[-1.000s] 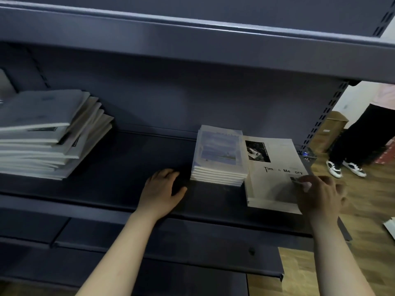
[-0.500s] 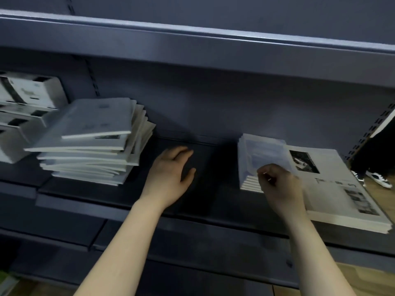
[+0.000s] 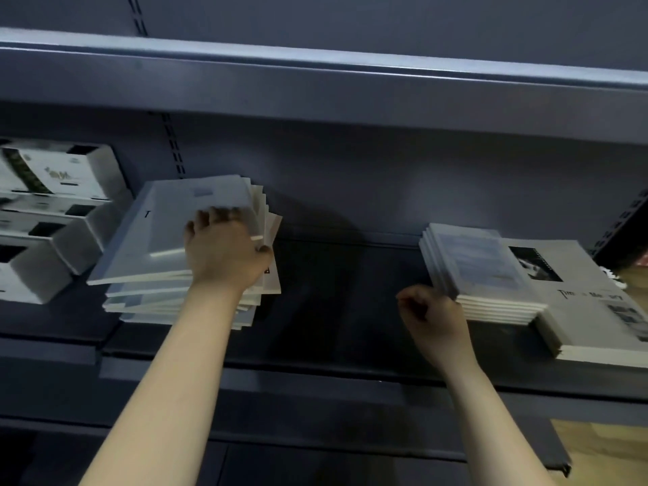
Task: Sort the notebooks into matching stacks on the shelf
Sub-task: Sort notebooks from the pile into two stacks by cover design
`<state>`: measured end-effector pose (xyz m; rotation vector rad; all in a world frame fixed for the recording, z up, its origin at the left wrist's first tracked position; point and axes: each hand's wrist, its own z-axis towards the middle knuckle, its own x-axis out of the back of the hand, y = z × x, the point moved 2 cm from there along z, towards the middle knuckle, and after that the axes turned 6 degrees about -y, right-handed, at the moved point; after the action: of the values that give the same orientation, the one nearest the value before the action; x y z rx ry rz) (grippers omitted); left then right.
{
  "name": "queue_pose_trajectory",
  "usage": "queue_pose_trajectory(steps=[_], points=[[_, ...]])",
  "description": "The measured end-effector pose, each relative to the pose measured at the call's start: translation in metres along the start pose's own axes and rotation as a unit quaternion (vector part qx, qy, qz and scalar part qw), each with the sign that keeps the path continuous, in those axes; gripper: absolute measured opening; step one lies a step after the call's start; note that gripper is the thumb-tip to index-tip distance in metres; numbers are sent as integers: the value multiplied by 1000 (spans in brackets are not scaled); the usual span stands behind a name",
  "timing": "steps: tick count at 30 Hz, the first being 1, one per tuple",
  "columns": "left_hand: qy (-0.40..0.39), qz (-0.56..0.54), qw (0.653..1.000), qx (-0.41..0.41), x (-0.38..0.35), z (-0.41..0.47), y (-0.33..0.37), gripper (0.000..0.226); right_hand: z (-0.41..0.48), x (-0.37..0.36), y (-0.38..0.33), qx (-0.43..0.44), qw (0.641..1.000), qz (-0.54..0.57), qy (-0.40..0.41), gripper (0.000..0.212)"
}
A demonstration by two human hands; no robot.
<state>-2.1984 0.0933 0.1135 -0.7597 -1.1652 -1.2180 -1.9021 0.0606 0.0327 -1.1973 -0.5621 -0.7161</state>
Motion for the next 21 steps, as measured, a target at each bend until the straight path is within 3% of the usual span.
queue_pose_trajectory(steps=[3, 10, 17, 21], points=[[41, 19, 999, 8, 3, 3, 4, 52, -3, 2, 4, -1, 1000, 4, 2, 17], [93, 43, 994, -28, 15, -1, 10, 43, 5, 8, 18, -4, 1000, 16, -5, 18], [153, -7, 985, -82, 28, 4, 11, 35, 11, 3, 23, 7, 998, 45, -31, 17], [223, -92, 960, -144, 41, -2, 20, 27, 17, 6, 25, 22, 997, 57, -42, 17]])
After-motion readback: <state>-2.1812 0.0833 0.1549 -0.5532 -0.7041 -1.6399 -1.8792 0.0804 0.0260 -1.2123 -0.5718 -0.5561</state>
